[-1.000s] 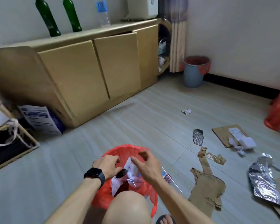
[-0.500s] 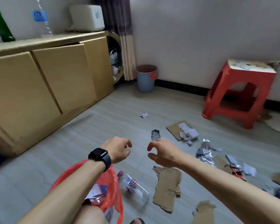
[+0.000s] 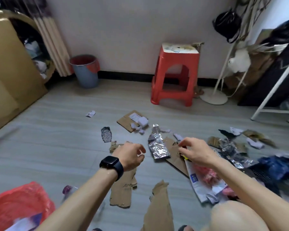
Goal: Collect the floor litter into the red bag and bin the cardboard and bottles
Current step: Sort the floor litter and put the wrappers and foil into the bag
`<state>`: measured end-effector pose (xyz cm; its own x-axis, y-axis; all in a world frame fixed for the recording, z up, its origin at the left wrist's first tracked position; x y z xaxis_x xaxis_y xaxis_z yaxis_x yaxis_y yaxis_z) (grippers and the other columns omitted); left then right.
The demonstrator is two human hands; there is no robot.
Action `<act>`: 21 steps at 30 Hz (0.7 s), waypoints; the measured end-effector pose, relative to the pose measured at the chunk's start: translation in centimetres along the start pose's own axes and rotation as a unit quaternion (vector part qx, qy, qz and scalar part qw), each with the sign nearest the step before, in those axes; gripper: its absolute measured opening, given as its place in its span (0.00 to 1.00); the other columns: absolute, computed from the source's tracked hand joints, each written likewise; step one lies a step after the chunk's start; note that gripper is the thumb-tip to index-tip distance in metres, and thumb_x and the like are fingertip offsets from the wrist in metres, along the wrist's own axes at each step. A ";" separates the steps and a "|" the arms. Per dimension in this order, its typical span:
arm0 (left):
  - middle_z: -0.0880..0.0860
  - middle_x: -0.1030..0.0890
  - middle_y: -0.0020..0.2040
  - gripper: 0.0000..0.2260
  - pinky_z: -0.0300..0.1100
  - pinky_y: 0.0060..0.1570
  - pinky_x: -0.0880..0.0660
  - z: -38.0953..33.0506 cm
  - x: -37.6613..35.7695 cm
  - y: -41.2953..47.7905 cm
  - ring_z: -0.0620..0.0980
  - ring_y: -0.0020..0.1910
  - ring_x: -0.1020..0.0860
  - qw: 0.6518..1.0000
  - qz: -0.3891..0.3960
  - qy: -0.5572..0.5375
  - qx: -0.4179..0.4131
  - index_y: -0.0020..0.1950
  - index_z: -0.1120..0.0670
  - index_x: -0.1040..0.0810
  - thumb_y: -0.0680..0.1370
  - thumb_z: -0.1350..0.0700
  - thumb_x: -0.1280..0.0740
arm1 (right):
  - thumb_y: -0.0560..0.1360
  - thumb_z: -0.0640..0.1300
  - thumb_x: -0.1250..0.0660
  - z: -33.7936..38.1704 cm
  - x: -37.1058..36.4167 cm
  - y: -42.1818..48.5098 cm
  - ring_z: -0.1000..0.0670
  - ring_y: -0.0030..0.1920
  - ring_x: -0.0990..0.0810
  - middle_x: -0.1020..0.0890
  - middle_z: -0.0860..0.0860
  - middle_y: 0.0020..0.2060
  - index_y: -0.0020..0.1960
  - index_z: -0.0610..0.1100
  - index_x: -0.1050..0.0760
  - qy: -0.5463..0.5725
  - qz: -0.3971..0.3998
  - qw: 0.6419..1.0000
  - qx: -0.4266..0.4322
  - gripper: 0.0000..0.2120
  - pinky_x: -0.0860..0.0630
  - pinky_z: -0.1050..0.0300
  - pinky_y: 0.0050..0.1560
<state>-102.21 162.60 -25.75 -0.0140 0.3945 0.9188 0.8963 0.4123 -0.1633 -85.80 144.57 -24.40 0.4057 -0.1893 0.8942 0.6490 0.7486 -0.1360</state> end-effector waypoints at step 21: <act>0.52 0.26 0.67 0.17 0.46 0.61 0.27 1.8 -23.0 19.4 0.54 0.64 0.26 0.977 0.209 0.023 0.027 0.69 0.49 0.27 0.80 0.49 0.38 | 0.77 0.50 0.32 -23.6 -13.7 13.0 0.47 0.60 0.21 0.18 0.49 0.60 0.64 0.46 0.23 0.139 0.015 0.965 -0.220 0.17 0.26 0.50 0.63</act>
<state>-85.31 163.05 -50.67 0.3693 0.5000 0.7834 0.7948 0.2670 -0.5450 -67.72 141.91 -48.53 0.5468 -0.3806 0.7458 0.8195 0.4259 -0.3835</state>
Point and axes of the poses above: each hand's wrist, its own y-axis towards the middle knuckle, its own x-axis out of the back of the hand, z = x × y, the point moved 8 cm from there along y, towards the middle knuckle
